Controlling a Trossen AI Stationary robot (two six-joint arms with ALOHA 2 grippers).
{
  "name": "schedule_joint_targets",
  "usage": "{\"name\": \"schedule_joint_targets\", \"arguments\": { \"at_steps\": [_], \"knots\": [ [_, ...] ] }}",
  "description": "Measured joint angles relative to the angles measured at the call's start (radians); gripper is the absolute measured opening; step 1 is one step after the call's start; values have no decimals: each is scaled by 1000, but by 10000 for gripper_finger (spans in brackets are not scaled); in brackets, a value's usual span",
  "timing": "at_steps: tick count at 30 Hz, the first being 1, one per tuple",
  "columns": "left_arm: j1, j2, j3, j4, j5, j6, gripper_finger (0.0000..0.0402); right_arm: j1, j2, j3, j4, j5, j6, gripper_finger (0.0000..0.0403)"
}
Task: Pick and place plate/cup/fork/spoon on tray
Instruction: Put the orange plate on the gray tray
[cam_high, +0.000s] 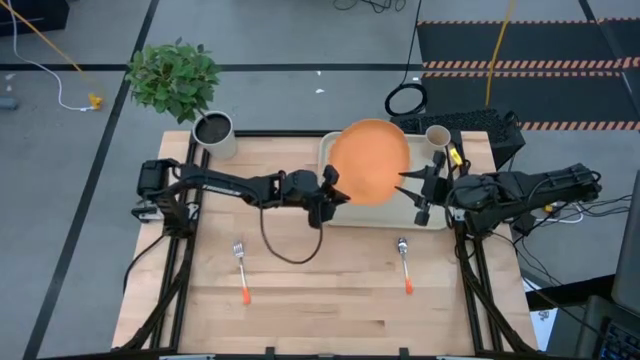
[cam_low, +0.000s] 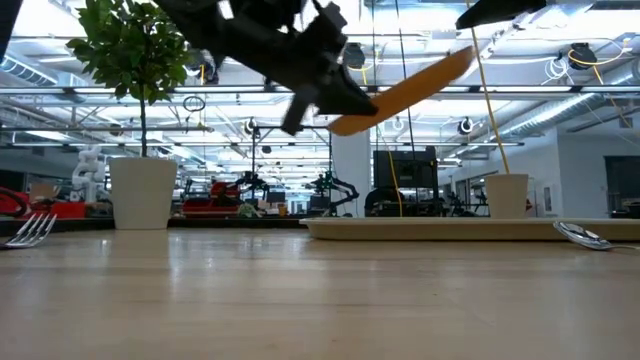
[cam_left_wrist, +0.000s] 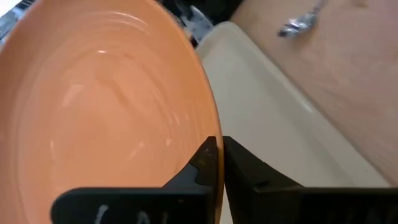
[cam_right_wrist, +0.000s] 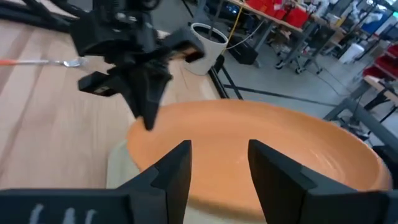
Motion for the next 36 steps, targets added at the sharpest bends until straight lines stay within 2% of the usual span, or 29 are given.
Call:
{"name": "schedule_joint_targets", "arguments": {
  "at_steps": [3, 9, 14, 19, 25, 29, 36],
  "knots": [
    [14, 65, 88, -20, 17, -5, 18, -3, 1, 0, 9, 10, -28, 153],
    [34, 251, 364, -271, 68, 4, 10, -4, 1, 0, 42, 64, -70, 153],
    [48, 371, 537, -364, 69, 12, 20, -5, 3, 0, 34, 77, -59, 153],
    [67, 408, 577, -397, 83, -12, 7, -5, 8, -1, 35, 77, -53, 153],
    [99, 435, 576, -413, 90, -74, 19, -5, 19, -1, 38, 78, -46, 153],
    [104, 465, 575, -371, 114, -91, 7, -5, 19, -1, 37, 78, -46, 153],
    [98, 487, 577, -339, 115, -153, 19, -5, 19, -1, 37, 78, -45, 153]
  ]
}}
